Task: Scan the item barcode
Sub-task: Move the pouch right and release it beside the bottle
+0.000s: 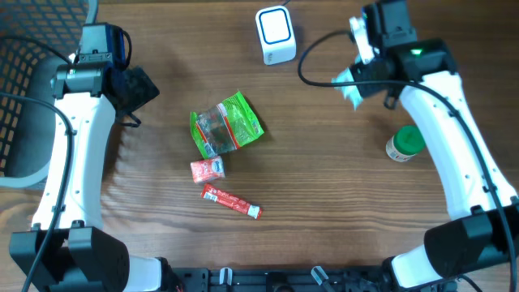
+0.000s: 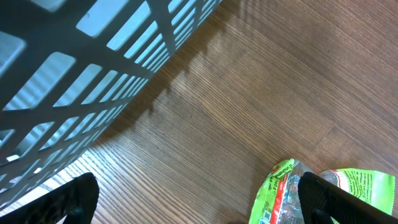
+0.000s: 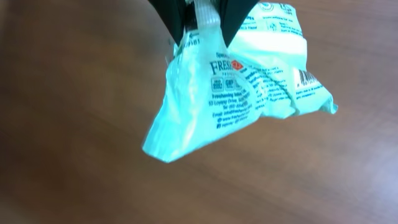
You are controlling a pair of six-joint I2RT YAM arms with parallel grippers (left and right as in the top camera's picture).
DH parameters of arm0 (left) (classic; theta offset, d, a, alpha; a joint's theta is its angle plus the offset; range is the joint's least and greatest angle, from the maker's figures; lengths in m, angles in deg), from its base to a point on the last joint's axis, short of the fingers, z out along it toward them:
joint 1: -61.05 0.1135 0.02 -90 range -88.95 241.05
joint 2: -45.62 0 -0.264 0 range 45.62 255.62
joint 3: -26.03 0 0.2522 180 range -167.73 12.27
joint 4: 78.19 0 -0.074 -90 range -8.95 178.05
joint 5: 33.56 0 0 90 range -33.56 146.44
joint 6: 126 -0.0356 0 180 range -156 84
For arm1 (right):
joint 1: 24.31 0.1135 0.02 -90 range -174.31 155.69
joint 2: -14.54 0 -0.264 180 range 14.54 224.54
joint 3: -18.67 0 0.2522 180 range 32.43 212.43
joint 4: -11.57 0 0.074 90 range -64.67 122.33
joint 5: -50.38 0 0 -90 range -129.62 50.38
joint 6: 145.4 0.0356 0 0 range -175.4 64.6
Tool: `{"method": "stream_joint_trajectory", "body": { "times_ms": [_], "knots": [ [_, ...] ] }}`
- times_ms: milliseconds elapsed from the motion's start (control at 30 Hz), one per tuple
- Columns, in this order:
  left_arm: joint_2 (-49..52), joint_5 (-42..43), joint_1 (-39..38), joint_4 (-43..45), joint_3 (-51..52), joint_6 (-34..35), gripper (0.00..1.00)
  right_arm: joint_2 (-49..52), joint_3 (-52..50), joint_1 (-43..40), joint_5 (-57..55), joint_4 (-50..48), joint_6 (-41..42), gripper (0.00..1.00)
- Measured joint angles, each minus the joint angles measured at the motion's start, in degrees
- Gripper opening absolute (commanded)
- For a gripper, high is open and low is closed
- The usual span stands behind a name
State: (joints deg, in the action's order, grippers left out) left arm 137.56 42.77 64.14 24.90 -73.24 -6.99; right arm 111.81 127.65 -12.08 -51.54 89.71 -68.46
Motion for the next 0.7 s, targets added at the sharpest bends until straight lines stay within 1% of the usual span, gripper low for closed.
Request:
{"method": "stream_joint_trajectory", "body": {
  "times_ms": [33,100,233,267,300,333,367,433,500,533,567,600,633,667,700],
  "knots": [
    [0.0,0.0,0.0,0.0,0.0,0.0,1.0,0.0,-1.1,-0.9,2.8,1.3,0.0,0.04],
    [0.0,0.0,0.0,0.0,0.0,0.0,1.0,0.1,-7.8,-2.7,6.8,0.1,0.0,0.04],
    [0.0,0.0,0.0,0.0,0.0,0.0,1.0,0.6,-21.9,-3.9,8.9,-12.4,-0.9,0.05],
    [0.0,0.0,0.0,0.1,0.0,0.0,1.0,0.7,-24.3,-3.9,8.5,-15.6,-1.1,0.21],
    [0.0,0.0,0.0,0.1,0.0,0.0,1.0,0.7,-26.4,-3.9,8.0,-18.6,-1.2,0.76],
    [0.0,0.0,0.0,0.1,0.0,0.0,1.0,0.7,-28.2,-3.9,7.3,-20.2,-1.5,0.85],
    [0.0,0.0,0.0,0.1,0.0,0.0,1.0,0.8,-29.0,-3.9,6.9,-20.8,-1.5,0.91],
    [0.0,0.0,0.0,0.1,0.0,0.0,1.0,0.8,-29.5,-3.9,6.5,-22.0,-1.6,0.91],
    [0.0,0.0,0.0,0.1,0.0,0.0,1.0,0.8,-29.5,-3.9,6.3,-24.0,-1.2,0.86],
    [0.0,0.0,0.0,0.1,0.0,0.0,1.0,0.8,-29.2,-3.9,6.3,-24.0,0.3,0.79],
    [0.0,0.0,0.0,0.1,0.0,0.0,1.0,0.8,-28.7,-3.9,6.8,-24.2,2.1,0.68],
    [0.0,0.0,0.0,0.1,0.0,0.0,1.0,0.8,-27.7,-3.9,8.3,-24.6,4.4,0.42],
    [0.0,0.0,0.0,0.1,0.0,0.0,1.0,0.8,-26.3,-3.9,12.8,-25.9,7.6,0.38],
    [0.0,0.0,0.0,0.1,0.0,0.0,1.0,0.8,-26.1,-3.9,16.3,-27.1,9.9,0.31],
    [0.0,0.0,0.0,0.1,0.0,0.0,1.0,0.7,-26.0,-3.8,19.2,-27.9,13.2,0.25]
  ]
}}
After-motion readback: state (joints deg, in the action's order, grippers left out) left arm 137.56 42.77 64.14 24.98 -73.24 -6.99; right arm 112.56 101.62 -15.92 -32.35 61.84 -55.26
